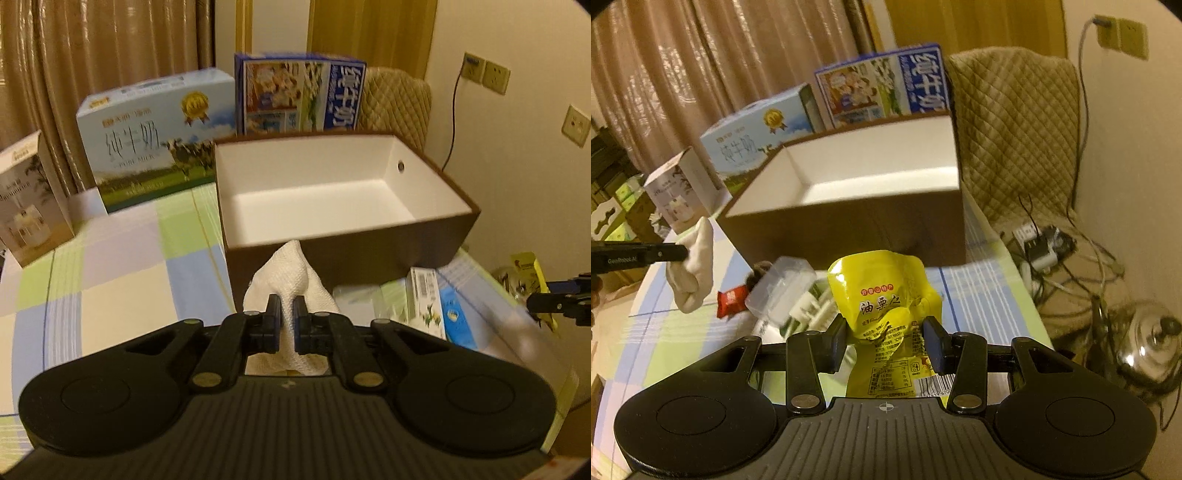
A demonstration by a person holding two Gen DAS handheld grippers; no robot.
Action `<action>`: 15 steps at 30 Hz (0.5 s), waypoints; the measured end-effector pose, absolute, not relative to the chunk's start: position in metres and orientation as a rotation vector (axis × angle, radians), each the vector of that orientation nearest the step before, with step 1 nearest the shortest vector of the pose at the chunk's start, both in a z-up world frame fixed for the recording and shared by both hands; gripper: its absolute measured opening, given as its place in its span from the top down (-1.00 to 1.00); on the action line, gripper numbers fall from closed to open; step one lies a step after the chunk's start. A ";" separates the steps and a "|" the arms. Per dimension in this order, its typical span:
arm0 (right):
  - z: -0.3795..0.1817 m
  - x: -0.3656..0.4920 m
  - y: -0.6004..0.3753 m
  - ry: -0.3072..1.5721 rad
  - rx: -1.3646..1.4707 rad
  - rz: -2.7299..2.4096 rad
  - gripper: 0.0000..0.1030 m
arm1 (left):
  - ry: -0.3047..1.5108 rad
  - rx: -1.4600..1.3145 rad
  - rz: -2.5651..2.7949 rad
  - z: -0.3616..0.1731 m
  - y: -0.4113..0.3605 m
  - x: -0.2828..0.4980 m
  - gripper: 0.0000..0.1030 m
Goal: Organize objects
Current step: 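Carry the cloth and pouch into the box and open both grippers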
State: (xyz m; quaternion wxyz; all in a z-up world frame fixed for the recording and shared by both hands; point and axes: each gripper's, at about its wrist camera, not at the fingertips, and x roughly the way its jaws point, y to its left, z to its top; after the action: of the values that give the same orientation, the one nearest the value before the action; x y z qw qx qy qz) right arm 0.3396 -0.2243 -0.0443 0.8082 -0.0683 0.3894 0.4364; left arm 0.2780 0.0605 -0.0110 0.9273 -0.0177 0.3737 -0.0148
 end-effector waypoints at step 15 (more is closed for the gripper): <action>0.004 0.399 -0.122 0.628 -0.234 1.095 0.21 | 0.686 -0.061 -0.022 0.031 0.046 0.354 0.92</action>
State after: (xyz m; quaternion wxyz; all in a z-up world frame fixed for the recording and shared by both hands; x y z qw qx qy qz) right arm 0.3993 -0.1219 0.0036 0.8010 -0.1092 0.2931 0.5105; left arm 0.3543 0.0461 0.0312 0.9412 -0.0301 0.3364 -0.0106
